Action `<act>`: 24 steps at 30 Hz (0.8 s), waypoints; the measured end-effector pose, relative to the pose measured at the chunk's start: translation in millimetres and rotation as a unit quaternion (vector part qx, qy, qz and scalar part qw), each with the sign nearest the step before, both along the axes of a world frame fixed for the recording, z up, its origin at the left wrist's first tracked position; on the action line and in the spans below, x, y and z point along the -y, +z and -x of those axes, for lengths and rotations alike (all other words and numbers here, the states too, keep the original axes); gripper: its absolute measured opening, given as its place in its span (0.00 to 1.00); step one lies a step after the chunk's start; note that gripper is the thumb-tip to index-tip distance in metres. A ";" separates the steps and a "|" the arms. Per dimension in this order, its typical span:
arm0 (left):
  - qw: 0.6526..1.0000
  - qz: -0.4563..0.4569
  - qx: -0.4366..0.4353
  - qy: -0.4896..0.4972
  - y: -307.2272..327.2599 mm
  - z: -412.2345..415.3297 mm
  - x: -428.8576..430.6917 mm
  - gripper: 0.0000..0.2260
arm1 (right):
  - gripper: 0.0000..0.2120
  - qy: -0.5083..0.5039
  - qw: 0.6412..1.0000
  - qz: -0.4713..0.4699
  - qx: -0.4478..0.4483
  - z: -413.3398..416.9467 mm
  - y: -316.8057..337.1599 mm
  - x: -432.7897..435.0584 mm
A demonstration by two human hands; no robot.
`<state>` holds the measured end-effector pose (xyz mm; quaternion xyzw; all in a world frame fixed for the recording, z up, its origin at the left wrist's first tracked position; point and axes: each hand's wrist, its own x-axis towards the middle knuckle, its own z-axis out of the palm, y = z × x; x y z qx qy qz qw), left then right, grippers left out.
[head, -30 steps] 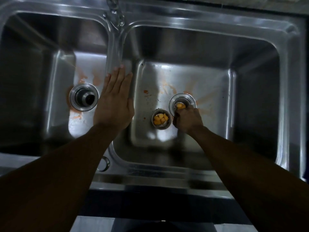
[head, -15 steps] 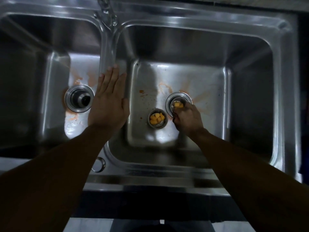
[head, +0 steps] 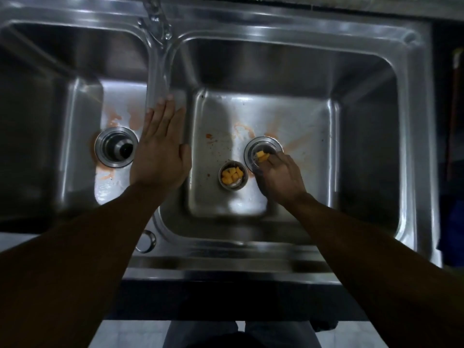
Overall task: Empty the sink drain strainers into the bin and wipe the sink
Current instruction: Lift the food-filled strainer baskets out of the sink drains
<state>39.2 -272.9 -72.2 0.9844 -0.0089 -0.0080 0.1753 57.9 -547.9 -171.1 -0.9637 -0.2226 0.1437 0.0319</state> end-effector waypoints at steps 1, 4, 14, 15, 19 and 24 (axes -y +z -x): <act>1.000 0.001 0.001 0.000 0.2 0.6 -0.3 0.27 | 0.18 -0.003 1.000 -0.010 0.001 3.5 2.4 0.3; 1.000 0.002 0.001 0.001 0.8 1.5 -1.3 0.27 | 0.20 -0.012 1.000 -0.004 -0.004 17.4 11.5 1.4; 1.000 -0.014 0.003 -0.007 -0.9 0.1 -0.9 0.28 | 0.16 -0.029 0.996 -0.018 -0.079 29.9 34.6 11.7; 1.000 -0.015 0.003 -0.009 -1.6 -0.2 -1.2 0.28 | 0.14 -0.031 0.996 -0.024 -0.085 30.0 35.8 13.5; 1.000 -0.019 0.004 -0.009 -5.4 -0.1 -2.4 0.28 | 0.15 -0.019 0.997 -0.047 -0.050 35.1 33.1 21.1; 1.000 -0.015 0.012 -0.009 -10.6 -0.6 -4.2 0.28 | 0.37 -0.041 0.998 0.028 -0.035 29.3 26.2 21.7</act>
